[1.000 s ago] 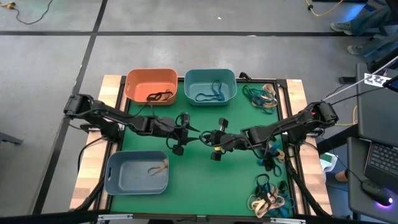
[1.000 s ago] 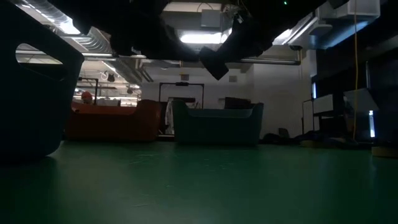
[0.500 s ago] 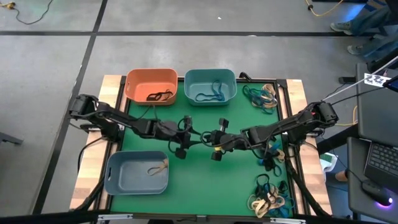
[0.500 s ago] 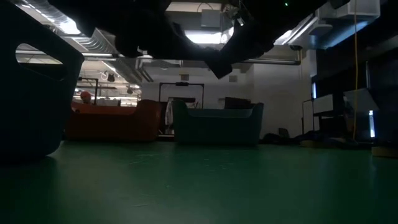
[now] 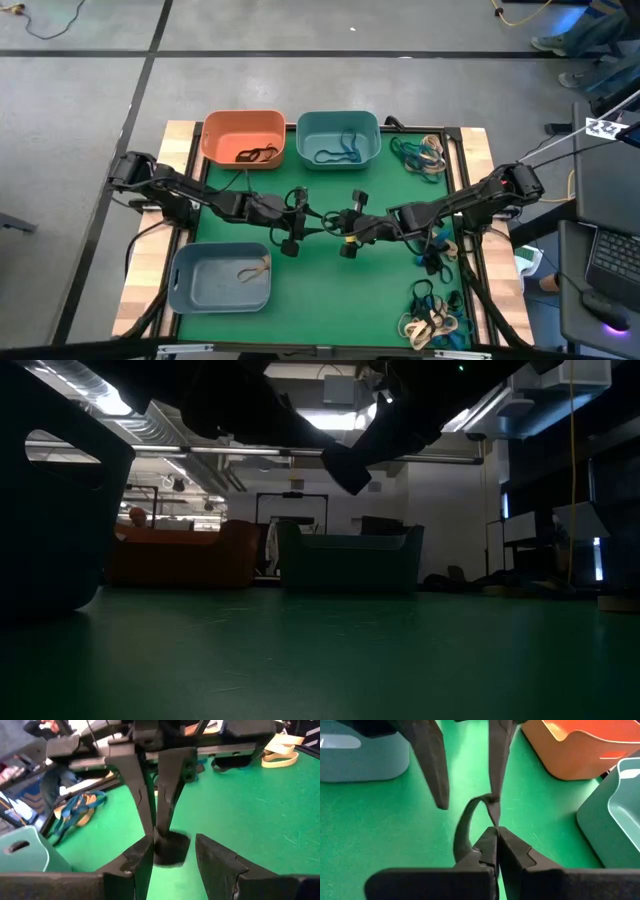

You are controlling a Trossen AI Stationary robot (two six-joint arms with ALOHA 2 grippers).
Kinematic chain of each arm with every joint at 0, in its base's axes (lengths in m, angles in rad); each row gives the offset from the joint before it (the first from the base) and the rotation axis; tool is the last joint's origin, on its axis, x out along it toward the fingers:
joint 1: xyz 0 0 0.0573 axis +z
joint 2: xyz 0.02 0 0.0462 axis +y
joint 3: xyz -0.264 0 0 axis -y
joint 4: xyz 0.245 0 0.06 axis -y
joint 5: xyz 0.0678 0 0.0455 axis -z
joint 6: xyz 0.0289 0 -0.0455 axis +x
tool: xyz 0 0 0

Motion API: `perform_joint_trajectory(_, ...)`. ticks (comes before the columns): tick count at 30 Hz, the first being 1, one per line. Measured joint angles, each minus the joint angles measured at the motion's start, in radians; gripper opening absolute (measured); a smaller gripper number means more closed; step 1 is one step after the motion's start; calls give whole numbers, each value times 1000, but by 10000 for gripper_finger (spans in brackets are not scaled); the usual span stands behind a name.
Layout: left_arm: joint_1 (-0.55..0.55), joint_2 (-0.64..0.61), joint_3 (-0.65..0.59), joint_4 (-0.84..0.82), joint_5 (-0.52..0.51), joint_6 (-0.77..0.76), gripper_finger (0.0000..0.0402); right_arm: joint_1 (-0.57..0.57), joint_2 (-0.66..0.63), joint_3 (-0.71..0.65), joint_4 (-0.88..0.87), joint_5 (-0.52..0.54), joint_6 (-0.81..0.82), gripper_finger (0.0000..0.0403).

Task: Sort rubber bands into baskets
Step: Put the small black rubber band into the orange bin

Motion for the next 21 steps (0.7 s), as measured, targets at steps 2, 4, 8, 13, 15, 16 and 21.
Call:
perform_joint_trajectory(2, 0, 1, 0, 3, 0, -13, 143, 0, 0, 0, 0, 0, -5, 12)
perform_joint_trajectory(4, 7, 2, 0, 2, 1, -19, 143, 0, 0, 0, 5, 0, -6, 12)
perform_joint_trajectory(8, 23, 3, 0, 0, 0, -30, 143, 0, 0, 0, 19, 0, -6, 12)
perform_joint_trajectory(13, 17, 3, 0, -15, 0, 3, 132, 0, 0, 0, 22, 0, -6, 12)
perform_joint_trajectory(15, 14, 3, 0, -15, 0, 15, 111, 0, 0, 0, 23, 0, -6, 12)
perform_joint_trajectory(16, 13, 3, 0, -15, 0, 21, 98, 0, 0, 0, 24, 0, -6, 12)
perform_joint_trajectory(21, 14, 3, 0, 2, -1, 30, 23, 0, 0, 0, 26, 0, 3, 12)
